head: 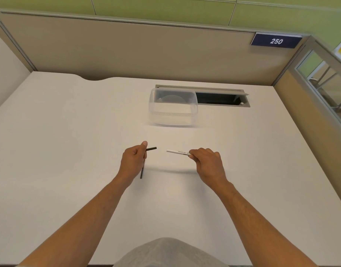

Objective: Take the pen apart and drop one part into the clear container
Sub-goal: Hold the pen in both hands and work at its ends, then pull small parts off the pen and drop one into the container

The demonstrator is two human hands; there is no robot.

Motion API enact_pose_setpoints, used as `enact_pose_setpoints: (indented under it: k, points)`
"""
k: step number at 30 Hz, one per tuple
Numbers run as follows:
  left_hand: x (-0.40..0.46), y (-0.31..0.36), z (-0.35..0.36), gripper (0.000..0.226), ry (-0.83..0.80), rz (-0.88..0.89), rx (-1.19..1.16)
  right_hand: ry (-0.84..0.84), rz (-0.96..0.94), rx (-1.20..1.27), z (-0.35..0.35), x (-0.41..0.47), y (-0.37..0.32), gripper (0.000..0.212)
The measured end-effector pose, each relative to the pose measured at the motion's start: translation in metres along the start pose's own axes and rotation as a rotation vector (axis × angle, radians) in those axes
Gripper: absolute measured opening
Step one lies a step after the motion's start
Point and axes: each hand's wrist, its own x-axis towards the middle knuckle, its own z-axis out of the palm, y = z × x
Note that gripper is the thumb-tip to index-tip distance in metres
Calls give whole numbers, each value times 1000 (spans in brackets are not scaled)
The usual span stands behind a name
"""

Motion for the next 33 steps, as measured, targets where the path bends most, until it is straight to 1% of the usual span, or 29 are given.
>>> enact_pose_setpoints:
  k: [3,5,10,12,14,16,19,22,26,33]
  points:
    - [3,-3,-2,43,13,-7,-70,-9,15,18,4,0,0,17]
    - [6,-5,-3,33,60,-8,-96,-16,19,22,8,1,0,17]
    - [14,-14,-7,17,256,9,3,-34,37,14,15,3,0,16]
    - [18,-17,-7,11,298,8,16,-42,43,11,19,2,-1,17]
    - [23,-20,-7,6,285,-7,-2,-49,51,12,23,1,-1,17]
    - [30,-22,-5,7,259,-32,-5,-57,63,21,27,1,-1,18]
    - [41,-25,-1,8,272,-57,96,-66,76,29,29,4,-2,19]
    - [51,-28,3,7,300,-5,249,-64,86,32,32,9,-2,19]
    - [60,-34,7,6,256,56,377,-74,96,32,36,13,-1,19]
    - [69,-44,11,12,179,117,486,-91,115,43,42,15,4,19]
